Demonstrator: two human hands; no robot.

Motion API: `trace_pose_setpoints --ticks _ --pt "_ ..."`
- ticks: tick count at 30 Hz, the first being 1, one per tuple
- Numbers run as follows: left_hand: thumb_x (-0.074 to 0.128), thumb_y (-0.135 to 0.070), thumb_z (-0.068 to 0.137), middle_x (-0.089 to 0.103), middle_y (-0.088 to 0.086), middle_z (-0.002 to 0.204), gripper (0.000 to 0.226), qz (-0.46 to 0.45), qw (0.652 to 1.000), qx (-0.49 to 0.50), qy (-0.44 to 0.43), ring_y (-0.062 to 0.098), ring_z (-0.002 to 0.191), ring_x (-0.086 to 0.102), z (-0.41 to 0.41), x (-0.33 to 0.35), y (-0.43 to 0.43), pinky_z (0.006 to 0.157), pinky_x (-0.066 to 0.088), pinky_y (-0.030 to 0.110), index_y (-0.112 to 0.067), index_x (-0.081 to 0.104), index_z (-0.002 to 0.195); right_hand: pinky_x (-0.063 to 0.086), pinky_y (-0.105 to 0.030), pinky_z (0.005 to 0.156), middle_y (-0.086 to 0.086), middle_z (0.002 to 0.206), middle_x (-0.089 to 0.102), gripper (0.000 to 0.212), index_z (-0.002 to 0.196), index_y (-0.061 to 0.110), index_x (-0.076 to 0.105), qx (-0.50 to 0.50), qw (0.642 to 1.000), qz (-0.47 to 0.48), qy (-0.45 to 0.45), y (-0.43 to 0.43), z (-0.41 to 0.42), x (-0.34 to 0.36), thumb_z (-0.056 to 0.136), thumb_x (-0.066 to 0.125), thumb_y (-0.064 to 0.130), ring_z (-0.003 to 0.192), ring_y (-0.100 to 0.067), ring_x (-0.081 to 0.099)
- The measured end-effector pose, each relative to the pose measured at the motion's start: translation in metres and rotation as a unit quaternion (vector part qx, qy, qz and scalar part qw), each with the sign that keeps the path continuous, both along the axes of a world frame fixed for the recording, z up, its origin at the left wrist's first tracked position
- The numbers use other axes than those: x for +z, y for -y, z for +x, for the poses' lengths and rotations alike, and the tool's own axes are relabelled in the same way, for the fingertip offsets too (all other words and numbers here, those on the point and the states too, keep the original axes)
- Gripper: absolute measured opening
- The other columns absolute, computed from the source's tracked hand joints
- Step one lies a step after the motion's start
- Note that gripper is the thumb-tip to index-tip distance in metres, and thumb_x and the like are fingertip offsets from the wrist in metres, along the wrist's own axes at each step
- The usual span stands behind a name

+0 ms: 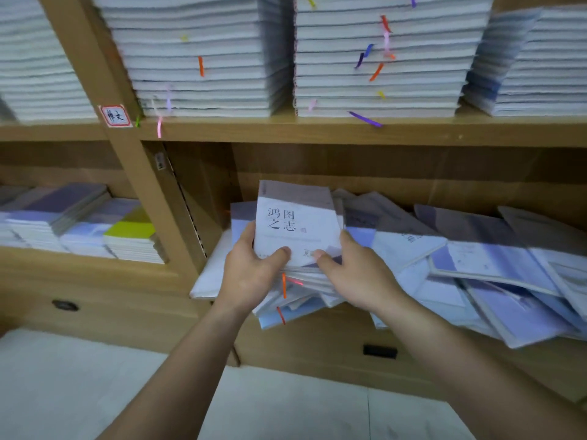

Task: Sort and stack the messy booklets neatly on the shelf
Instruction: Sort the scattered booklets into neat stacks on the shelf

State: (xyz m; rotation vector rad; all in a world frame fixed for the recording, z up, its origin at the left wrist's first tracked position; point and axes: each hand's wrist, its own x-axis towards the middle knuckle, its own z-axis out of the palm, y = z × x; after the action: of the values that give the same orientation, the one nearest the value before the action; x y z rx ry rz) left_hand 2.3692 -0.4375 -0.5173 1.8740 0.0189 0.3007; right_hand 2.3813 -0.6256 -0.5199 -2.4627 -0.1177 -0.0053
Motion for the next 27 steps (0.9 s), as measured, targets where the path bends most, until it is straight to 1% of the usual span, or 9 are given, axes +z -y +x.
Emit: trace_pose_setpoints --ticks 3,7,12,14,16,18,20,22,27 --pt "0.069 -0.024 0.071 0.074 -0.012 0.104 0.046 -0.010 0.999 0.029 0.014 0.005 0.096 0.070 0.000 0.002 -0.021 0.085 0.055 0.033 -0.024 0.063 0.117 0.054 -0.045 0.085 0.000 0.110 0.066 0.060 0.137 0.029 0.039 0.020 0.998 0.060 -0.013 -0.026 0.010 0.001 0.090 0.043 0.067 0.101 -0.024 0.061" --pt "0.070 -0.028 0.074 0.073 -0.015 0.104 0.043 -0.012 0.998 0.062 0.009 0.008 0.096 0.070 0.008 0.003 -0.044 0.090 0.056 0.045 -0.030 0.061 0.116 0.049 -0.047 0.094 -0.007 0.124 0.059 0.069 0.146 0.034 0.029 0.020 0.998 0.065 -0.011 -0.057 0.029 0.003 0.088 0.040 0.070 0.114 -0.031 0.056" --pt "0.069 -0.034 0.071 0.074 -0.012 0.101 0.044 -0.038 0.996 0.082 -0.006 0.010 0.094 0.070 0.027 0.005 -0.051 0.092 0.055 0.046 -0.027 0.063 0.114 0.037 -0.050 0.106 -0.008 0.132 0.054 0.053 0.140 0.034 0.037 0.014 0.999 0.042 -0.015 -0.069 0.047 0.014 0.095 0.041 0.063 0.131 -0.035 0.040" --pt "0.068 -0.035 0.072 0.074 -0.011 0.102 0.044 -0.048 0.996 0.078 -0.015 0.011 0.094 0.070 0.030 0.003 -0.054 0.092 0.055 0.045 -0.026 0.063 0.115 0.033 -0.051 0.109 -0.004 0.145 0.047 0.056 0.142 0.032 0.039 -0.008 1.000 0.010 -0.004 -0.060 0.043 0.013 0.096 0.038 0.064 0.137 -0.035 0.034" --pt "0.068 -0.034 0.074 0.074 -0.010 0.104 0.043 -0.054 0.996 0.065 -0.022 0.012 0.096 0.070 0.030 -0.001 -0.055 0.094 0.055 0.046 -0.026 0.063 0.116 0.024 -0.050 0.116 -0.007 0.160 0.029 0.069 0.152 0.022 0.031 -0.044 0.998 -0.035 0.000 -0.045 0.034 0.006 0.098 0.032 0.065 0.146 -0.035 0.022" --pt "0.069 -0.034 0.076 0.074 -0.011 0.105 0.040 -0.051 0.997 0.052 -0.023 0.013 0.098 0.070 0.029 -0.003 -0.055 0.094 0.055 0.047 -0.029 0.062 0.115 0.014 -0.041 0.121 -0.012 0.166 0.015 0.073 0.157 0.015 0.025 -0.033 0.998 -0.045 -0.011 -0.031 0.024 -0.005 0.101 0.030 0.062 0.152 -0.028 0.011" --pt "0.069 -0.034 0.077 0.074 -0.012 0.105 0.038 -0.049 0.997 0.048 -0.022 0.013 0.098 0.070 0.029 -0.004 -0.055 0.093 0.055 0.047 -0.030 0.062 0.114 0.009 -0.034 0.122 -0.010 0.167 0.013 0.069 0.157 0.014 0.025 -0.010 0.998 -0.057 -0.011 -0.021 0.018 -0.016 0.103 0.031 0.056 0.154 -0.021 0.008" --pt "0.071 -0.029 0.082 0.074 -0.013 0.105 0.035 -0.048 0.998 0.043 -0.021 0.012 0.098 0.070 0.027 -0.005 -0.054 0.093 0.055 0.047 -0.028 0.062 0.115 0.011 -0.038 0.124 -0.012 0.166 0.015 0.067 0.156 0.015 0.028 -0.043 0.995 -0.086 0.006 -0.010 0.016 -0.023 0.102 0.033 0.054 0.154 -0.022 0.008" --pt "0.069 -0.018 0.090 0.073 -0.016 0.106 0.034 -0.032 0.999 0.022 -0.012 0.006 0.098 0.069 0.026 -0.004 -0.045 0.092 0.055 0.038 -0.028 0.060 0.121 0.009 -0.037 0.124 -0.015 0.166 0.009 0.071 0.158 0.008 0.014 -0.083 0.988 -0.127 -0.007 0.024 0.012 -0.032 0.103 0.035 0.048 0.154 -0.025 0.003"
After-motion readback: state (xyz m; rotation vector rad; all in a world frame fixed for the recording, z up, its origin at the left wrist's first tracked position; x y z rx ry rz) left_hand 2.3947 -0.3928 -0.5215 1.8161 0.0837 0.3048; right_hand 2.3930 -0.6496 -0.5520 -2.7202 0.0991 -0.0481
